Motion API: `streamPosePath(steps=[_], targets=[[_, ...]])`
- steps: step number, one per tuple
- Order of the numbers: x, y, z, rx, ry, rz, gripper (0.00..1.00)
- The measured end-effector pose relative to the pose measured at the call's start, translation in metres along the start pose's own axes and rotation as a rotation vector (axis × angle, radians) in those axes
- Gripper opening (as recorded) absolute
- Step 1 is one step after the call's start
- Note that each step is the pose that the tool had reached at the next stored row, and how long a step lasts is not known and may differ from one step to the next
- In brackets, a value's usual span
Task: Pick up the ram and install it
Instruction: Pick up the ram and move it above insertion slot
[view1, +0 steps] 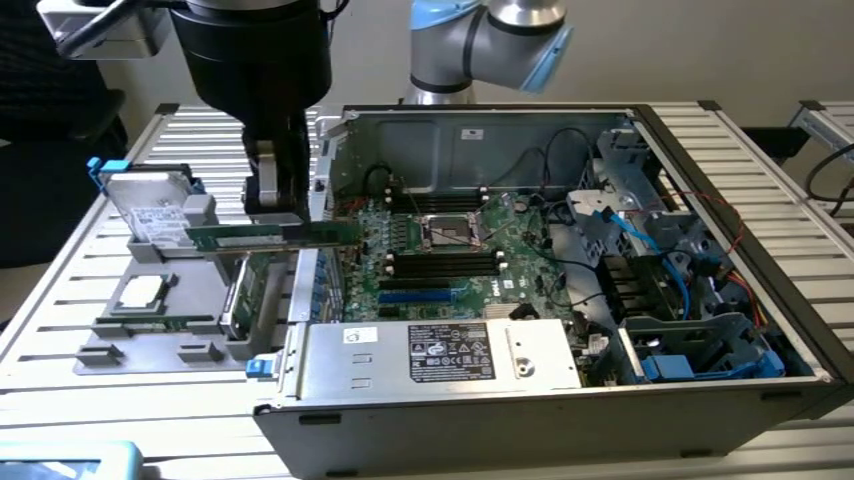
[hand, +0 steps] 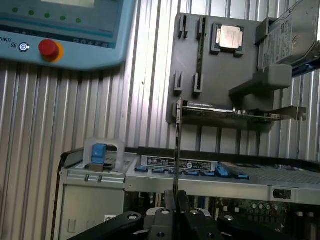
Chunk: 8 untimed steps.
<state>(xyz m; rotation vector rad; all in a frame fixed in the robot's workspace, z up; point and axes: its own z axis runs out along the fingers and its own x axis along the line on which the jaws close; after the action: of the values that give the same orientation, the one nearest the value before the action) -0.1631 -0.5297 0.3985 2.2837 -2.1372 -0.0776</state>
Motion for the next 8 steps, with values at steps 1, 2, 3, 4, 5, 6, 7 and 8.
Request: streamPosePath(steps=[1,2,3,4,5,6,7,8], targets=[[0.000,-0.0045,-0.0002,0.0000,0.0000,0.000,0.13],[0.001,-0.0091,-0.0004,0.0000,0.0001,0.000,0.13],[0.001,-0.0137,-0.0006,0.0000,0.0001,0.000,0.13],[0.001,-0.0179,-0.0008,0.0000,0.0001,0.000,0.13],[0.002,-0.0226,-0.0010,-0.0001,0.0001,-0.001,0.13],[0.002,-0.0271,-0.0012,0.0000,0.0000,-0.001,0.13],[0.002,-0.0317,-0.0014,0.0000,0.0001,-0.001,0.13],[0.002,-0.0364,-0.0016,0.0000,0.0000,-0.001,0.13]])
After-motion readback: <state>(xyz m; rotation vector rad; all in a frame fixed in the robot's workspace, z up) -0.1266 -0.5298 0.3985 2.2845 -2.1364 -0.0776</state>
